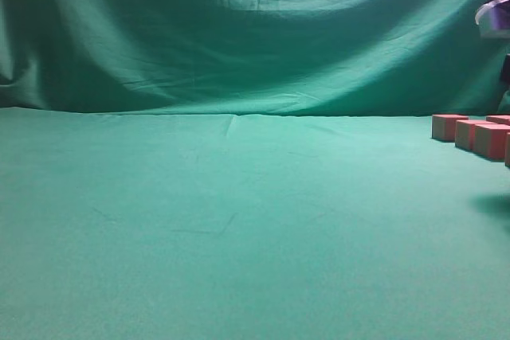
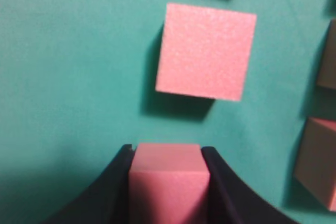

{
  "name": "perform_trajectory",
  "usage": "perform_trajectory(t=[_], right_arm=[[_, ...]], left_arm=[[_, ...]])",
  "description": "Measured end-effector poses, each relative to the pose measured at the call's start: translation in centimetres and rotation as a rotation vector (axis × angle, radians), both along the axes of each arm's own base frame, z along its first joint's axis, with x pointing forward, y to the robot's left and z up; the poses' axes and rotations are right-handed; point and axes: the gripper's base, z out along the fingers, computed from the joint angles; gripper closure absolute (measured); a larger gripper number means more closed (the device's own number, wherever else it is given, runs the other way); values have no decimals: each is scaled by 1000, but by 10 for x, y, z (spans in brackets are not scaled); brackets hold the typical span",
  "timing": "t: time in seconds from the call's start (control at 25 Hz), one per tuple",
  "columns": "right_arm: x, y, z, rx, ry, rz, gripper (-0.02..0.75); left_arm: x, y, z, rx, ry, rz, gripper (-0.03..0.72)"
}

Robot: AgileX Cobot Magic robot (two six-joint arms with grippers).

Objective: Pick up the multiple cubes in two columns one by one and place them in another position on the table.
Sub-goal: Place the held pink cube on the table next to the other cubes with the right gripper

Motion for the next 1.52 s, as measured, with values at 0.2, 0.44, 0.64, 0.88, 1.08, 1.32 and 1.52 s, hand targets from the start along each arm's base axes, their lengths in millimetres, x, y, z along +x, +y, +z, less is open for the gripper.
perform_trajectory(t=[0.2, 0.44, 0.64, 0.88, 1.08, 1.32, 1.52], right_arm=[[10, 10, 22, -5, 54, 40, 471], [21, 43, 60, -8, 72, 227, 471], [29, 85, 92, -5, -64, 473, 471], [50, 124, 102, 12, -150, 584, 471], [80, 139, 88, 2, -79, 593, 471], [104, 152, 69, -7, 6, 602, 471], [114, 157, 54, -15, 29, 631, 471]], left_arm=[[0, 0, 0, 0, 0, 0, 688], [0, 0, 0, 0, 0, 0, 688], [0, 0, 0, 0, 0, 0, 688], [0, 0, 0, 0, 0, 0, 688], [0, 0, 0, 0, 0, 0, 688], [0, 0, 0, 0, 0, 0, 688], [0, 0, 0, 0, 0, 0, 688]])
